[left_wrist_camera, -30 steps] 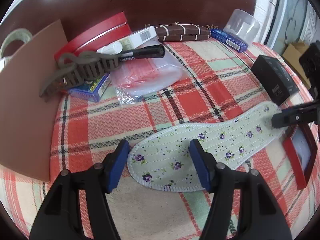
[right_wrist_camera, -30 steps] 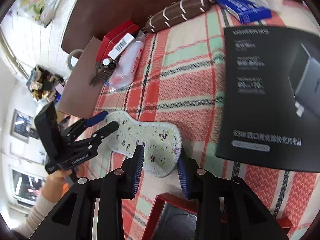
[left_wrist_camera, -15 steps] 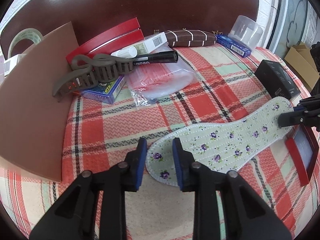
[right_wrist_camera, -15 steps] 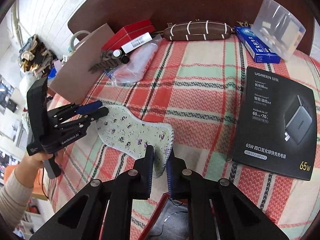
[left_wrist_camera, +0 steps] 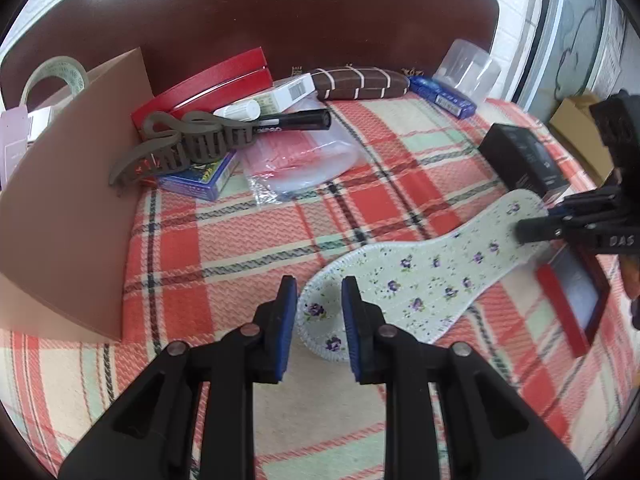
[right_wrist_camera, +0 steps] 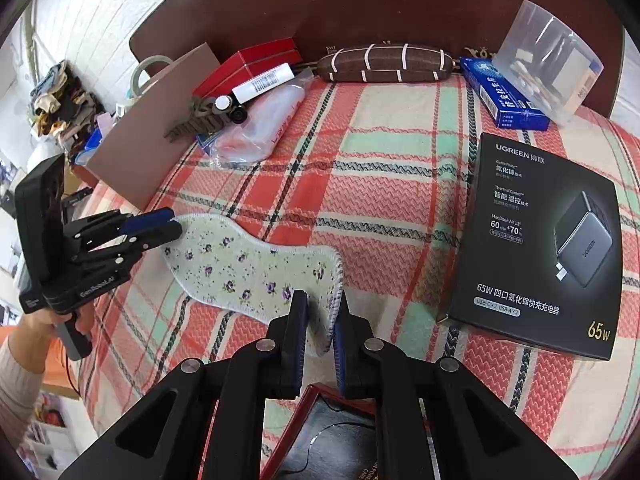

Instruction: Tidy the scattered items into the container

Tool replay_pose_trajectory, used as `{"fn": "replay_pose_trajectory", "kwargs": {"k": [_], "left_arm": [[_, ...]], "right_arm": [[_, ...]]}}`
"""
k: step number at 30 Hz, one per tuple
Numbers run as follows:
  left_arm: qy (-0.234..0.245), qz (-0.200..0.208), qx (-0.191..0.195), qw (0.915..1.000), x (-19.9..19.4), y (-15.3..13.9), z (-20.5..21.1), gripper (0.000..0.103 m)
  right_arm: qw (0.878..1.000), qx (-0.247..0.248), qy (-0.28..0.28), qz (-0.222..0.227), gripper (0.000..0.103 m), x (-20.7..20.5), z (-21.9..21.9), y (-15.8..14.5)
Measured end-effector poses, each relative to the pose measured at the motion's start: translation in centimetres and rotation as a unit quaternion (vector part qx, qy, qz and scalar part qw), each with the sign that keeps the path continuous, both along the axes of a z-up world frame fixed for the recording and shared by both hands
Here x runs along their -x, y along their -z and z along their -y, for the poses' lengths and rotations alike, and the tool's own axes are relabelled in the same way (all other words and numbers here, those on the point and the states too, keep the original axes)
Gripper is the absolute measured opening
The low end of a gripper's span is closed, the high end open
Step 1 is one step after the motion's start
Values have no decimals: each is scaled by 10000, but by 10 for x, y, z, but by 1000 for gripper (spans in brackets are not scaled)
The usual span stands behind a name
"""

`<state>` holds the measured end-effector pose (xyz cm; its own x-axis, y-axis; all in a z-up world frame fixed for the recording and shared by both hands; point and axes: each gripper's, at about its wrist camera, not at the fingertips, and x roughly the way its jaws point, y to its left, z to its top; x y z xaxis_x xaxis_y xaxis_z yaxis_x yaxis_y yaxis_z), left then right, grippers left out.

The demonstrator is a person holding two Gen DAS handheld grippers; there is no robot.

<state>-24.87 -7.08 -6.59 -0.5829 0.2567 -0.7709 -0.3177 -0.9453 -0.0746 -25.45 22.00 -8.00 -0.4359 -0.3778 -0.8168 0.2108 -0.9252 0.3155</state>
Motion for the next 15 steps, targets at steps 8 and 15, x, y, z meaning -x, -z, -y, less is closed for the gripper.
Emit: {"fn": "replay_pose_trajectory", "kwargs": {"k": [8,15], "left_arm": [[468,-107,263,9985,-18,-8,-24,22],[356,-125,184,9991,-21,-16,-30,22]], "right_arm": [[9983,-548,-108,-151,9,-5,18,-6],[9943,-991,-135,-358,8,-10,30,-13]]}}
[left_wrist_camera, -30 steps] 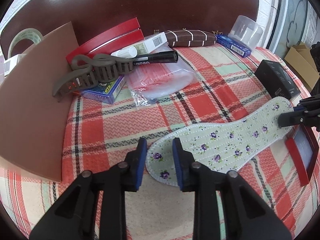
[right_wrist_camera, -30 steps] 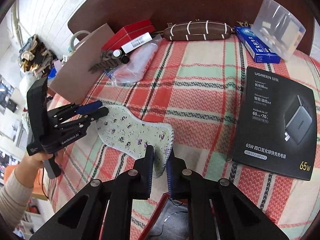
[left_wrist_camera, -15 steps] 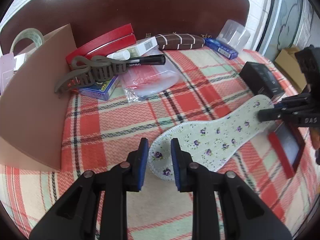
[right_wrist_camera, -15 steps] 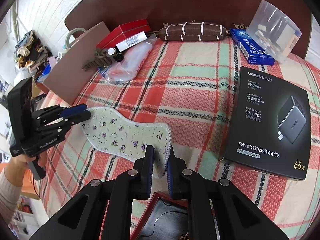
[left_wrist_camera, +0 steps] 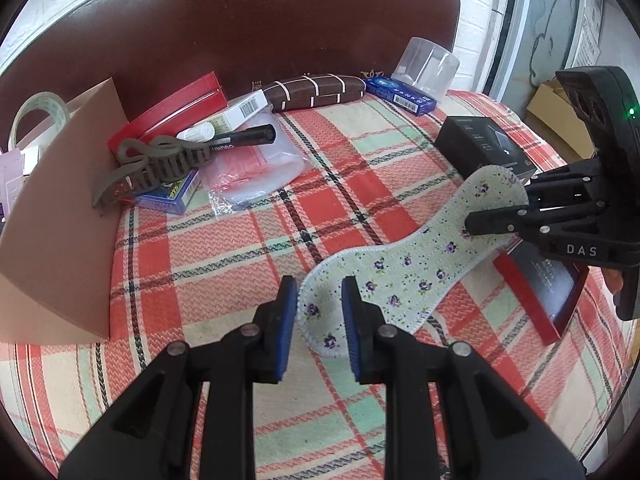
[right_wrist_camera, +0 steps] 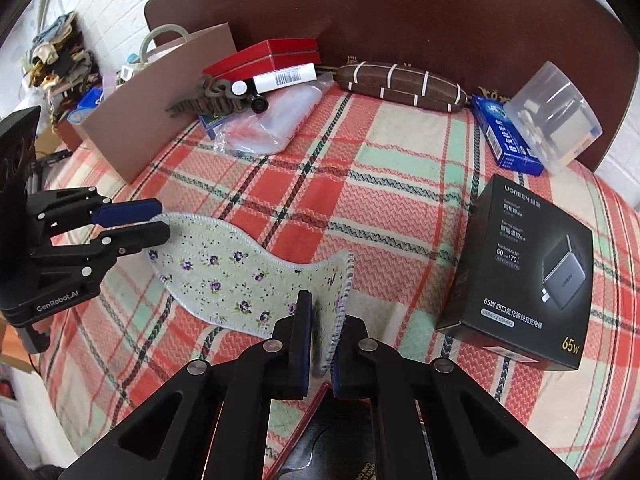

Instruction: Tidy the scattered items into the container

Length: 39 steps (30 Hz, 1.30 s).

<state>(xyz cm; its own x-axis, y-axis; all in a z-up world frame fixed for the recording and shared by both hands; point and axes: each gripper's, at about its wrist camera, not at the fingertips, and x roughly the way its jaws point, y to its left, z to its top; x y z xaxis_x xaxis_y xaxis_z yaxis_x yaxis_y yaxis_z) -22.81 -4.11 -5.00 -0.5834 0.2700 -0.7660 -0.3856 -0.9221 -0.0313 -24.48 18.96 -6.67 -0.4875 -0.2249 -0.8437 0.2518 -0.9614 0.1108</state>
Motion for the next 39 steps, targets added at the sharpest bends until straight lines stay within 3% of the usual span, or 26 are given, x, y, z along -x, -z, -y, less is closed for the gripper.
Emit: {"fn": "replay_pose_trajectory", "kwargs": {"k": [10,19,24,29,32,33,36,37,39], "left_arm": [[63,-252,185,9995,-11,-18,-13,18],[0,-289,102,9995,-16,-24,-9,16],[10,-391,58,9992,-22,-30,-7,16],[35,5,-151,9999,-24,-15,-5,16],[344,-6,-51,9994,-39,-6,-21,17],[487,-105,62,9987,-47,-4,-30,20],[671,-534,597,9945,-65,2,-56,54],[719,-706,720,9923,-69,3,-64,61],[848,-949,928,9875,-75,6,-79,61]], "right_arm": [[9987,-225,-19,-446,5,-4,3,-37],[9977,-170,-143,-642,4,-10,7,-63],[9976,-297,-95,-610,4,-8,13,-64],[9987,-118,30,-500,4,-10,6,-61],[9992,-38,110,-395,4,-9,0,-56],[9993,-20,141,-354,4,-9,-1,-54],[9994,57,193,-272,4,-7,-4,-51],[9994,71,198,-267,4,-8,-4,-51],[9994,88,195,-275,4,-9,-4,-52]]}}
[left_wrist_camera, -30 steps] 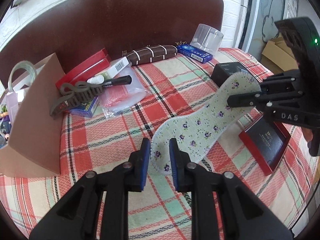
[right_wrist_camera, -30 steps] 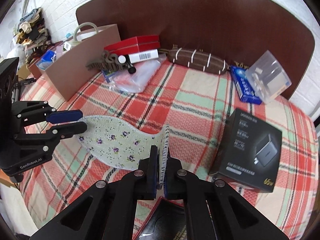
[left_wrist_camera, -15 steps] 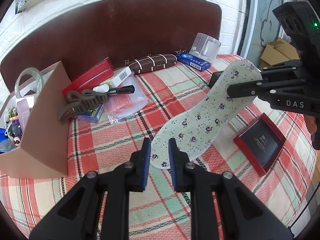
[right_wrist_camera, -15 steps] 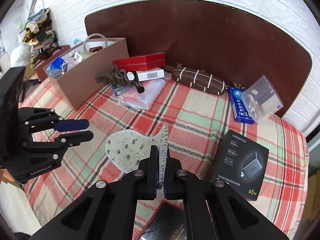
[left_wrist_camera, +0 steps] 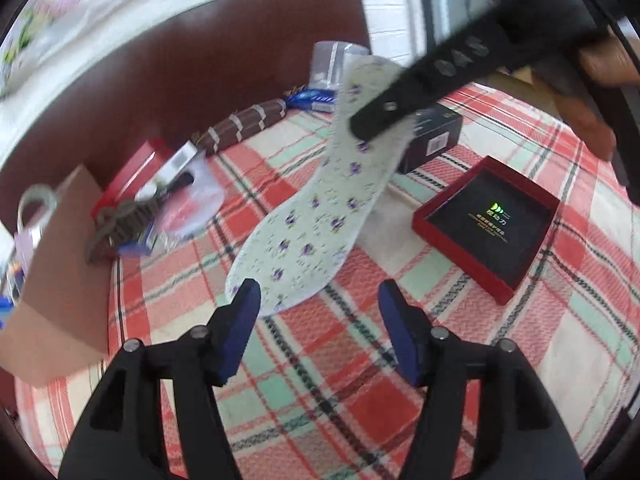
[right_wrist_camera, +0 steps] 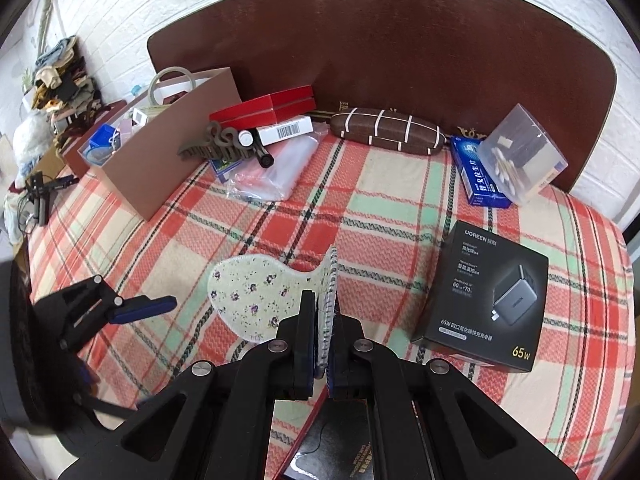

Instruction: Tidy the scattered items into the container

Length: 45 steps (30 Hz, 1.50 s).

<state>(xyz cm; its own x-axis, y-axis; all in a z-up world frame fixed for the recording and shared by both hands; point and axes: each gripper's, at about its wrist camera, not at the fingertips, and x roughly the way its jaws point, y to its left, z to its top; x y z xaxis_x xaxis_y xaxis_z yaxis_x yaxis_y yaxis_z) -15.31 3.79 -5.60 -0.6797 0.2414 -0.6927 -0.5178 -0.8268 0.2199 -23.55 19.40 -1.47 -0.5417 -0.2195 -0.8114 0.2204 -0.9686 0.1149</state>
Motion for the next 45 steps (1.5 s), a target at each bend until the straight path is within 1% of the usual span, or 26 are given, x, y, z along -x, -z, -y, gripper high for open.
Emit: {"fn": "replay_pose_trajectory", "kwargs": {"k": [4,7,8,9,11,12,13,14,15,18,20,24,26,32,35,40,45], "left_arm": [[24,-247,266,9993,6,6,-20,61],[-248,-539,679,9959,18,14,-30,61],[-346,-596,826,9942,24,17,-34,61],[-458,-573,908,9932,30,20,-36,59],[-560,-397,870,9938,42,26,-36,44],[-597,-228,794,9948,48,29,-34,30],[-669,-117,720,9951,53,31,-32,26],[-708,-107,655,9953,55,31,-29,25],[-708,-92,614,9956,56,31,-28,19],[-666,-73,528,9964,56,29,-24,13],[-671,-82,408,9969,56,25,-19,12],[-670,-142,235,9974,60,12,-11,11],[-660,-163,263,9973,58,7,-11,11],[-702,-438,518,9952,49,-17,-5,11],[-768,-563,541,9940,42,-33,4,11],[-915,-710,562,9917,32,-58,22,12],[-1214,-799,494,9881,25,-85,50,12]], "right_arm": [[9999,142,37,49,4,-1,-3,-2],[9997,208,105,122,4,0,-2,-2],[9996,207,123,143,4,0,-2,-2],[9996,196,145,166,4,0,-1,-3],[9994,203,169,204,4,1,0,-3],[9993,234,170,225,4,1,0,-2],[9992,250,169,252,4,2,1,-2],[9992,221,198,267,4,2,2,0],[9992,186,226,278,4,3,2,1],[9981,300,385,364,4,8,-2,4],[9967,528,463,412,4,8,-9,4],[9950,748,508,423,4,7,-13,-2],[9951,754,499,393,4,6,-11,-7],[9952,833,448,260,4,2,-2,-29],[9949,906,408,191,4,0,4,-41],[9959,856,301,11,4,-5,25,-65],[9955,927,203,-82,4,-3,53,-88]]}}
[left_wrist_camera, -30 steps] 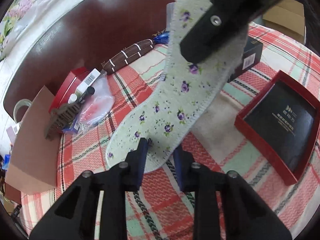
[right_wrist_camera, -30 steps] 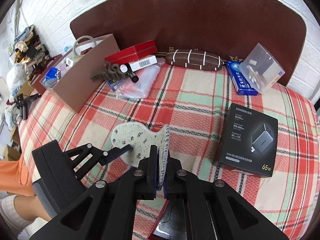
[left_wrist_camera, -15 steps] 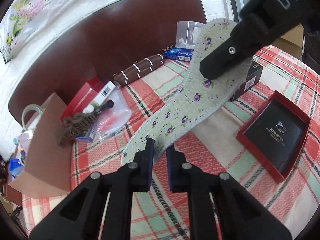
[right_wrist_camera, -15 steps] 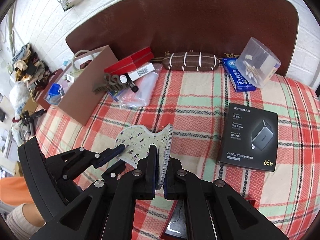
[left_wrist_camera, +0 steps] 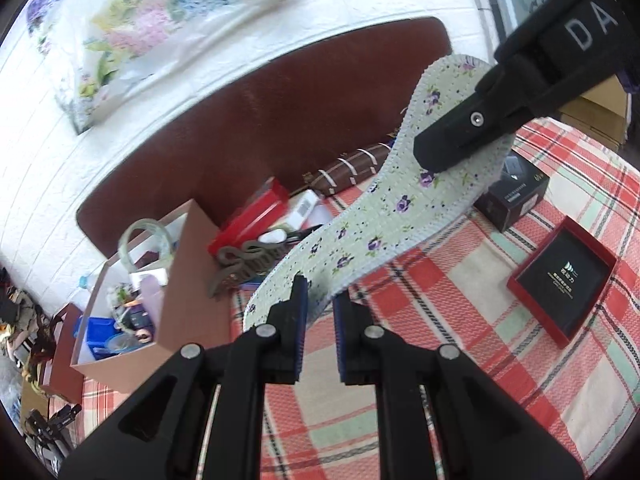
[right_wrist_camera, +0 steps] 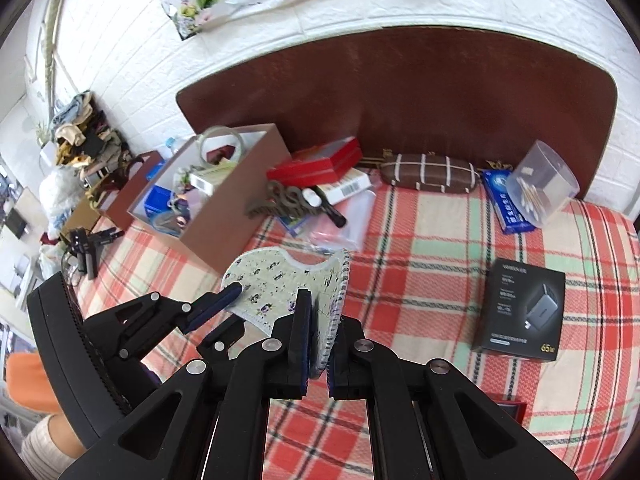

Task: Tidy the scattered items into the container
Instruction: 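Carry the floral insole over the cardboard box and open both grippers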

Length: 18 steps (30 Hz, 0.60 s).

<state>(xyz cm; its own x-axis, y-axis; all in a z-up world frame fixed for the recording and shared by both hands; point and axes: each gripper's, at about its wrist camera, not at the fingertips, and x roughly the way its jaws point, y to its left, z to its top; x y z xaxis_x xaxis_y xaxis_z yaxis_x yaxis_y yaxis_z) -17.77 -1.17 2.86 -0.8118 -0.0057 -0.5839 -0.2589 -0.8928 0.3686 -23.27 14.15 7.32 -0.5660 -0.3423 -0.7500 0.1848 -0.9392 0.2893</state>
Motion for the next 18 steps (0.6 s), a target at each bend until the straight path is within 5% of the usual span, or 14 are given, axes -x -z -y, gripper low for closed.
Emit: {"fn": "replay_pose_trajectory", "kwargs": {"k": [11,18], "left_arm": [[-822,-488,-82,9954,5,-61,90,12],[-1446,-452,-203,9883,41,-63,180,13]], "right_arm": [[9976,44,-550,-419,5,39,91,-60],[9942,39,-948,-508,5,100,169,-56]]}}
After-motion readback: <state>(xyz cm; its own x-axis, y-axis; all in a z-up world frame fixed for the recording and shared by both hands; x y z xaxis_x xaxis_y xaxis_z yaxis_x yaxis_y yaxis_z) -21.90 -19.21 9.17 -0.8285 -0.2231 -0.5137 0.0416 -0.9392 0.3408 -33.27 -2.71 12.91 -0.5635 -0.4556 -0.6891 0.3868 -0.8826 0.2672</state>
